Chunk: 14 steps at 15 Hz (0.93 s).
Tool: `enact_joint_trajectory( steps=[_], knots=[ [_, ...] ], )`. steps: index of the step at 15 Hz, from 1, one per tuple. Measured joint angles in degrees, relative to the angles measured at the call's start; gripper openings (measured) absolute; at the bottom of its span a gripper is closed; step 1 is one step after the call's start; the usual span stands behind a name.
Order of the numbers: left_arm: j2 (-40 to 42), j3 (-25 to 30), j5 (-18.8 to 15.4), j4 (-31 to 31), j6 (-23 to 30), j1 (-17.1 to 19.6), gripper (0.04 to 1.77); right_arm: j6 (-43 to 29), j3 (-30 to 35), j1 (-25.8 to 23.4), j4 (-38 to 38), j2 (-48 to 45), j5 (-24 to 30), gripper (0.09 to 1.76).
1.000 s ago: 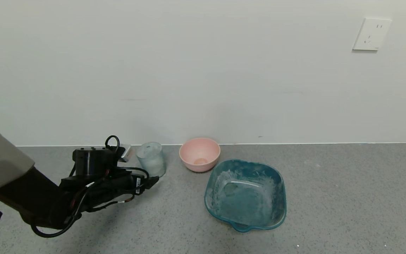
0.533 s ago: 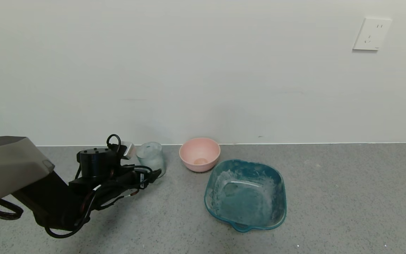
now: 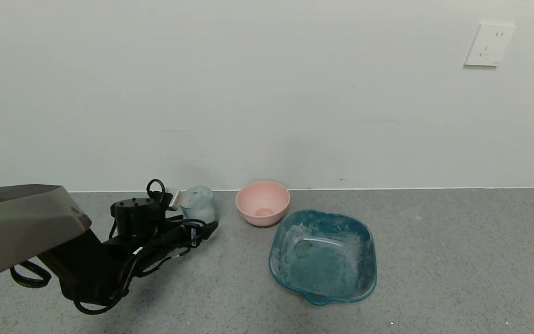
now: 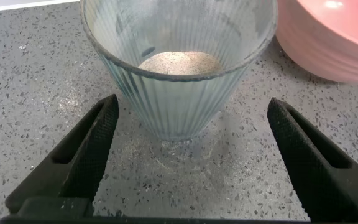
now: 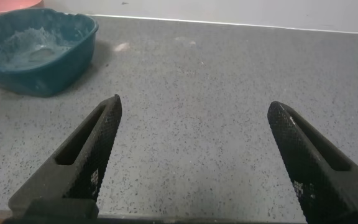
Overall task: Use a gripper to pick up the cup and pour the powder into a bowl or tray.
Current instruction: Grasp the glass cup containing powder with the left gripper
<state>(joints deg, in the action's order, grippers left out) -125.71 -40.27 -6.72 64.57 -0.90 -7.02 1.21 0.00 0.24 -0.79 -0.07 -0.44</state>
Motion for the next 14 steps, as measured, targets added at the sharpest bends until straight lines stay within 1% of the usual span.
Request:
enact_joint_trajectory(
  steps=[2,3,5,7,10,13,14],
  knots=[
    [-0.4,-0.6,0.5,0.0,0.1,0.0,1.72,0.0,0.0,0.0,0.0,0.0,0.0,1.71],
    [-0.7,-1.1,1.4,0.0,0.1,0.0,1.72,0.0,0.0,0.0,0.0,0.0,0.0,1.71],
    [-1.6,-2.0,2.4,1.5,0.2,0.0,1.72,0.0,0.0,0.0,0.0,0.0,0.0,1.71],
    [-2.6,-2.4,2.6,3.1,0.1,-0.1,1.72,0.0,0.0,0.0,0.0,0.0,0.0,1.71],
    [-3.6,-2.6,2.6,3.4,0.3,-0.1,1.72,0.0,0.0,0.0,0.0,0.0,0.0,1.71],
    [-4.5,-2.8,2.8,7.2,0.2,-0.1,1.72,0.0,0.0,0.0,0.0,0.0,0.0,1.71],
    [-4.8,-2.8,2.9,7.6,0.2,-0.2,1.72,0.0,0.0,0.0,0.0,0.0,0.0,1.71]
  ],
)
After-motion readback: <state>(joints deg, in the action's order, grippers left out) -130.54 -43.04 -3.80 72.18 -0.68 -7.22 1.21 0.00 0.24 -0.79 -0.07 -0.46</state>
